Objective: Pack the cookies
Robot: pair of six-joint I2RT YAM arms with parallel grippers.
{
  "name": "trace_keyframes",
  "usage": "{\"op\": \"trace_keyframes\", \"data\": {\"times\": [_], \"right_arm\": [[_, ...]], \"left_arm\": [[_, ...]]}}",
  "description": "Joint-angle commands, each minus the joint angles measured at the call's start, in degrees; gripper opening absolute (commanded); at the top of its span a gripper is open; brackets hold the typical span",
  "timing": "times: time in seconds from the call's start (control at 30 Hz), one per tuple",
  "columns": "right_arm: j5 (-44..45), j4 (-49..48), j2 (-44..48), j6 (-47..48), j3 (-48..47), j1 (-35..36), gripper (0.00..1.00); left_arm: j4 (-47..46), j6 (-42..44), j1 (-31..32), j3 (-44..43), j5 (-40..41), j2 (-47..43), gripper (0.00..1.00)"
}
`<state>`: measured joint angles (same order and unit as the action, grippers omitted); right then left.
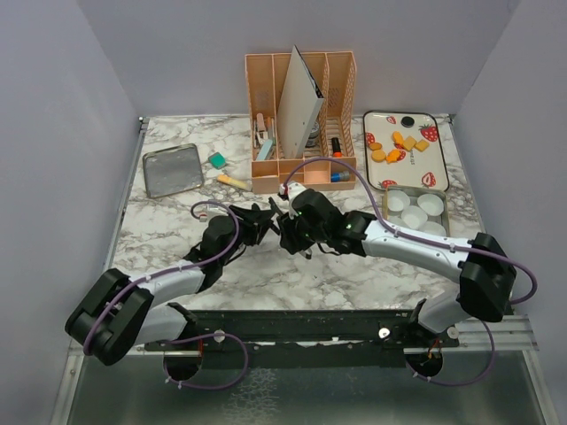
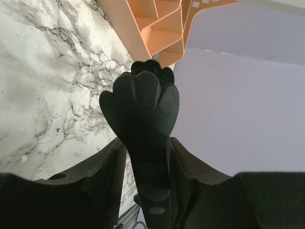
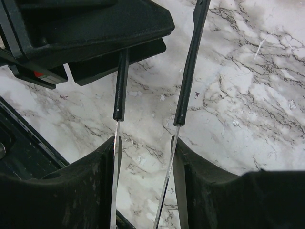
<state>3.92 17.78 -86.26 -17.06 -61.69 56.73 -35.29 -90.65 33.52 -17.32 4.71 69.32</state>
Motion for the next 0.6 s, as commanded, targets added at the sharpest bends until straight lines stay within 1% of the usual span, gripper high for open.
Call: {"op": "trace_keyframes", "data": {"times": [0.0, 0.23, 0.33, 0.4, 0.5, 0.57], "right_arm": [[-0.17, 0.03, 3.35, 0.07, -2.05, 0.58, 0.47], [0.82, 0.46, 4.76, 0.16, -2.09, 0.58, 0.48], [1.87, 1.64, 5.0, 0.44, -2.6, 0.58, 0.48], [3.24, 2.86, 5.25, 0.46, -2.9, 0.58, 0.48], [4.85, 5.19, 6.25, 0.33, -3.29, 0.58, 0.47], [6.49, 7.3, 7.05, 0.36, -3.85, 0.58, 0.47]], "left_arm": [[-0.18, -0.31, 0.32, 0.48, -0.73, 1.89, 0.44], [-0.21, -0.49, 0.41, 1.27, -1.23, 2.77, 0.44], [-0.15, -0.19, 0.41, 1.54, -1.1, 1.76, 0.46], [0.25, 1.74, 0.41, 1.67, -0.12, -0.3, 0.54], [3.75, 4.61, 0.39, 1.61, 2.69, -5.02, 0.7], [7.78, 7.42, 0.32, 1.1, 4.73, -8.76, 0.73]]}}
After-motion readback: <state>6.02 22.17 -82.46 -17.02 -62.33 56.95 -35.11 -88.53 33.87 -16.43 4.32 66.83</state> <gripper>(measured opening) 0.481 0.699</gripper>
